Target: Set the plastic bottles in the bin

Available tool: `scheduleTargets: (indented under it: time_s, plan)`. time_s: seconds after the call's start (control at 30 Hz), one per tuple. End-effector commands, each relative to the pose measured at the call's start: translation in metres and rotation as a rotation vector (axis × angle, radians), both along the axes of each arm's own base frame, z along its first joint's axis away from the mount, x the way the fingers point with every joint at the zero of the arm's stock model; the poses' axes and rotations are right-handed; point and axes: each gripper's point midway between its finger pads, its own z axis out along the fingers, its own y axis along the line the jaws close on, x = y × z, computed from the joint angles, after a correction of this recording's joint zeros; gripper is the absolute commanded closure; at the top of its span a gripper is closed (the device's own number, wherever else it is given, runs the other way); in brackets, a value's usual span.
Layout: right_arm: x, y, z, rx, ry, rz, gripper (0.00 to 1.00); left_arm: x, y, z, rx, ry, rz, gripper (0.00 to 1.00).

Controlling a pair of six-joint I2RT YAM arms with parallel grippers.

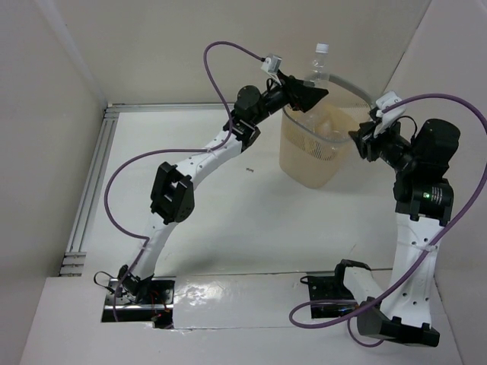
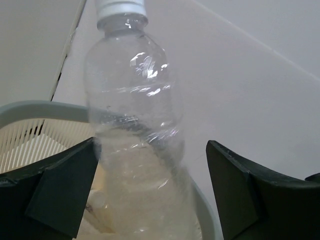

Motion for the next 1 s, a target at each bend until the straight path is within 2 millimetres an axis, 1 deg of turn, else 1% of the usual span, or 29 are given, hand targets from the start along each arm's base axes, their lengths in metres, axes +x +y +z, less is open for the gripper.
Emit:
scheduleTargets:
  time_s: [0.0, 0.03, 0.07, 0.1, 0.13, 0.17, 0.2, 0.23, 0.27, 0.3, 0.33, 0.37, 0.4, 0.43, 0.47, 0.5, 0.53, 0.6, 0.63, 0.67, 0.7, 0.73, 0.77, 0.8, 0.83, 0.87, 0.9, 0.93, 0.97]
  plan:
    - [-0.01, -0.004, -0.012, 0.028, 0.047, -0.046, 0.5, -0.006, 0.009, 0.022, -0.048, -0.041, 0.016, 0.0]
    - [-0.01, -0.004, -0.018, 0.032, 0.068, -0.046, 0.45, -0.009, 0.011, 0.027, -0.056, -0.05, 0.016, 0.0]
    - [-0.013, -0.002, -0.016, 0.04, 0.062, -0.048, 0.44, -0.009, 0.011, 0.027, -0.056, -0.05, 0.016, 0.0]
    - [-0.013, 0.0, -0.019, 0.052, 0.074, -0.039, 0.44, -0.011, 0.01, 0.027, -0.051, -0.054, 0.005, 0.0]
    - [-0.014, 0.002, -0.019, 0.066, 0.08, -0.032, 0.37, -0.013, 0.012, 0.033, -0.054, -0.069, 0.009, 0.0]
    - [-0.014, 0.002, -0.019, 0.066, 0.08, -0.032, 0.34, -0.017, 0.015, 0.045, -0.068, -0.086, 0.009, 0.0]
    - [-0.015, 0.003, -0.019, 0.076, 0.084, -0.024, 0.34, -0.019, 0.018, 0.051, -0.069, -0.101, 0.014, 0.0]
    - [-0.015, 0.005, -0.019, 0.078, 0.083, -0.014, 0.28, -0.024, 0.02, 0.059, -0.068, -0.122, 0.012, 0.0]
    - [-0.016, 0.006, -0.019, 0.086, 0.087, -0.015, 0.27, -0.027, 0.022, 0.065, -0.074, -0.131, 0.012, 0.0]
    - [-0.016, 0.006, -0.019, 0.086, 0.087, -0.015, 0.23, -0.035, 0.029, 0.084, -0.088, -0.166, 0.02, 0.0]
    - [-0.016, 0.006, -0.021, 0.088, 0.096, -0.015, 0.23, -0.039, 0.034, 0.092, -0.087, -0.189, 0.03, 0.0]
    - [-0.016, 0.006, -0.021, 0.088, 0.096, -0.015, 0.16, -0.045, 0.038, 0.1, -0.093, -0.196, 0.03, 0.0]
    - [-0.017, 0.006, -0.023, 0.091, 0.107, -0.016, 0.14, -0.048, 0.049, 0.11, -0.093, -0.216, 0.047, 0.0]
    - [-0.017, 0.006, -0.023, 0.091, 0.107, -0.016, 0.09, -0.065, 0.062, 0.125, -0.089, -0.239, 0.058, 0.0]
    - [-0.018, 0.005, -0.026, 0.105, 0.126, -0.027, 0.01, -0.07, 0.077, 0.132, -0.086, -0.258, 0.079, 0.0]
    - [-0.019, 0.004, -0.029, 0.118, 0.143, -0.045, 0.01, -0.077, 0.089, 0.136, -0.075, -0.269, 0.098, 0.0]
    - [-0.019, 0.003, -0.03, 0.138, 0.153, -0.06, 0.01, -0.105, 0.105, 0.139, -0.028, -0.309, 0.087, 0.0]
    - [-0.022, -0.002, -0.034, 0.142, 0.173, -0.102, 0.01, -0.119, 0.132, 0.13, 0.04, -0.31, 0.12, 0.0]
    - [-0.021, -0.005, -0.035, 0.16, 0.182, -0.127, 0.01, -0.113, 0.136, 0.08, 0.15, -0.203, 0.149, 0.0]
    - [-0.024, -0.008, -0.03, 0.171, 0.171, -0.159, 0.01, -0.14, 0.161, 0.097, 0.15, -0.221, 0.182, 0.0]
    - [-0.026, -0.016, -0.032, 0.185, 0.183, -0.218, 0.01, -0.142, 0.175, 0.084, 0.189, -0.184, 0.218, 0.0]
    - [-0.027, -0.018, -0.031, 0.206, 0.192, -0.245, 0.01, -0.14, 0.187, 0.046, 0.279, -0.138, 0.248, 0.0]
    - [-0.028, -0.021, -0.034, 0.204, 0.2, -0.263, 0.01, -0.157, 0.21, 0.041, 0.324, -0.117, 0.269, 0.0]
    - [-0.034, -0.023, -0.03, 0.209, 0.19, -0.283, 0.01, -0.161, 0.222, 0.029, 0.358, -0.097, 0.295, 0.0]
    - [-0.037, -0.027, -0.035, 0.214, 0.194, -0.316, 0.01, -0.162, 0.233, -0.002, 0.423, -0.065, 0.317, 0.0]
    - [-0.039, -0.026, -0.041, 0.216, 0.209, -0.317, 0.01, -0.167, 0.244, -0.019, 0.465, -0.023, 0.329, 0.0]
    - [-0.041, -0.025, -0.045, 0.231, 0.22, -0.321, 0.01, -0.174, 0.253, -0.026, 0.478, -0.006, 0.338, 0.0]
    - [-0.045, -0.024, -0.049, 0.231, 0.222, -0.321, 0.01, -0.184, 0.269, -0.021, 0.467, -0.014, 0.365, 0.0]
    - [-0.045, -0.021, -0.065, 0.244, 0.261, -0.318, 0.01, -0.186, 0.277, -0.041, 0.498, 0.016, 0.382, 0.0]
